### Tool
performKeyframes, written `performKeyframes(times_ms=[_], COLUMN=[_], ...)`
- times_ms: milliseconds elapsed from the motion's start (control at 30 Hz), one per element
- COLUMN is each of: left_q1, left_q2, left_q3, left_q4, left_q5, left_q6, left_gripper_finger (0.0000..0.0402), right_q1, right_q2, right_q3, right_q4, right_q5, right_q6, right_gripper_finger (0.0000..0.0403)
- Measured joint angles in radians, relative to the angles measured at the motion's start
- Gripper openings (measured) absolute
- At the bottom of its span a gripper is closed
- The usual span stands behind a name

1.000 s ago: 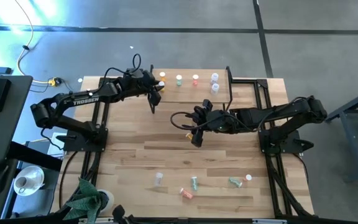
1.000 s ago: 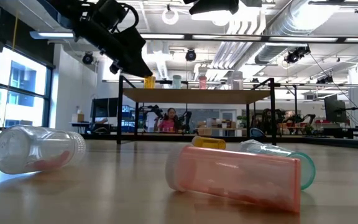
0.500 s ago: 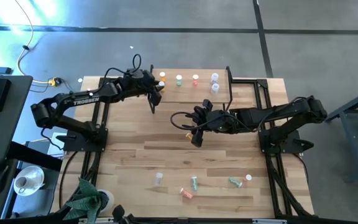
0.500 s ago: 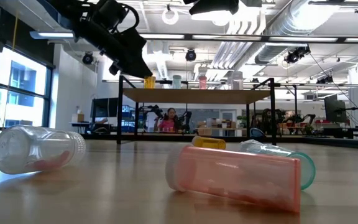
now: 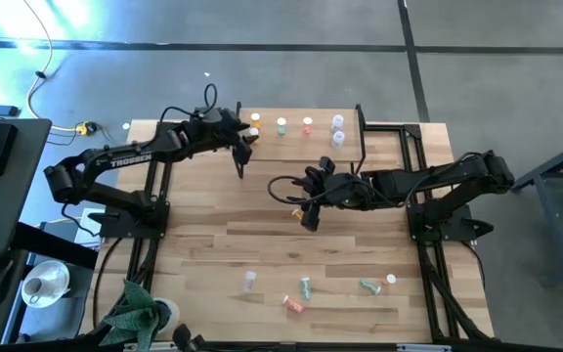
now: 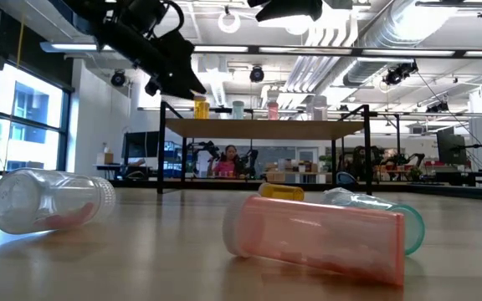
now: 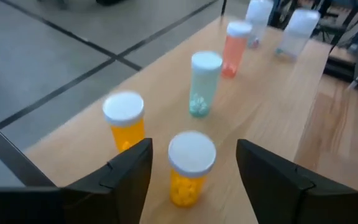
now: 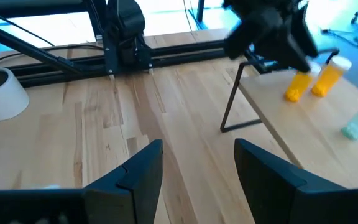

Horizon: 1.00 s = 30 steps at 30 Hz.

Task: Pick and place medicine bottles onto shelf by color
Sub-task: Put the pink pill bottle on the shelf aligned with the pink pill bottle

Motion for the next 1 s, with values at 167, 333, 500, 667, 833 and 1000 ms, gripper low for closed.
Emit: performKeyframes(times_ms=[167,333,500,667,833,1000], left_q1=[-0.001,-0.019,-0.06,-0.107,-0.162,-0.213], left_q2=[-0.074,-0.153,-0.202,-0.206,-0.196,-0.196], left_q3=[0.0,0.001,0.001,0.001,0.001,0.001], left_q4=[-0.009,-0.081,-0.197,-0.291,-0.33,-0.319], left_q5=[0.0,0.029,0.037,0.036,0.034,0.034], left_q6=[-0.001,-0.004,-0.001,0.011,0.018,0.018], left_gripper_finger=[0.0224,0.0223,0.0223,0.0218,0.0216,0.0216], right_q1=[0.003,0.008,0.055,0.133,0.223,0.336], right_q2=[-0.007,-0.009,-0.009,-0.009,-0.009,-0.008], right_q3=[0.0,0.0,0.0,-0.03,-0.12,-0.169], right_q4=[-0.076,-0.199,-0.346,-0.442,-0.468,-0.503], right_q5=[-0.007,-0.053,-0.049,-0.042,-0.041,0.043], right_q6=[0.064,0.156,0.262,0.398,0.567,0.762], right_gripper_finger=[0.0188,0.0188,0.0188,0.0188,0.0188,0.0188])
